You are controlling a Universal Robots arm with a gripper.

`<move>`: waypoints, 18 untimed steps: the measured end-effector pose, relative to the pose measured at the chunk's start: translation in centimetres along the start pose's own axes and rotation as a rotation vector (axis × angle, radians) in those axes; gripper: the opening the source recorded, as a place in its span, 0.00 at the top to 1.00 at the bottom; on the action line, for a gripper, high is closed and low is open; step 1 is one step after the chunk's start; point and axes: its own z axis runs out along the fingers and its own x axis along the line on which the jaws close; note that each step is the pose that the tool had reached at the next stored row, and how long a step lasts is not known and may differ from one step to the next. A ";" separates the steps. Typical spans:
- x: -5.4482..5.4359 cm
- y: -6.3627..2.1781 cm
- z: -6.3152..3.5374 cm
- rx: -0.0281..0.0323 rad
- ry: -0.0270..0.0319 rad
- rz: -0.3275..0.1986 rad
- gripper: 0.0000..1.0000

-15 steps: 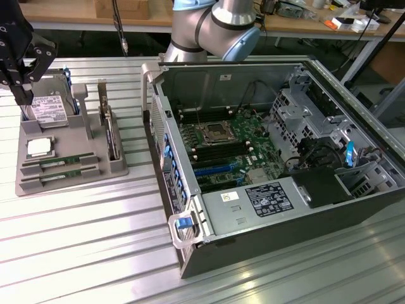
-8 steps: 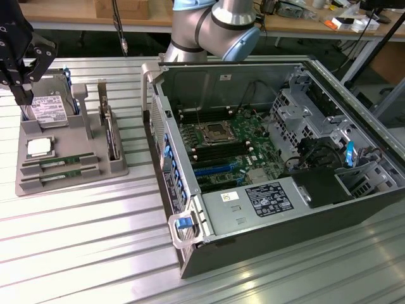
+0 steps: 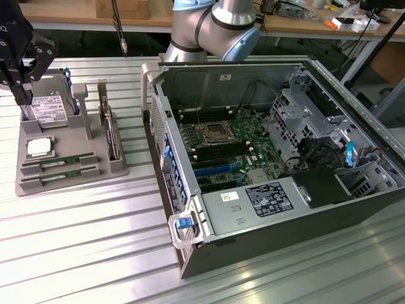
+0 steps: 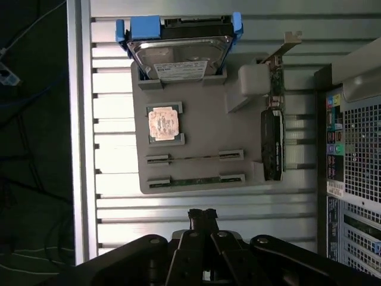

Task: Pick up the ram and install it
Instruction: 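Pick up the ram and move it above insertion slot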

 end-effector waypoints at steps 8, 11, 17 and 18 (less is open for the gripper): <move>0.0 0.00 0.00 -0.0056 0.0103 -0.230 0.89; 0.0 0.00 -0.01 -0.0070 0.0128 -0.286 0.89; 0.0 0.00 0.00 -0.0116 0.0213 -0.476 0.89; 0.0 0.00 0.00 -0.0124 0.0227 -0.508 0.89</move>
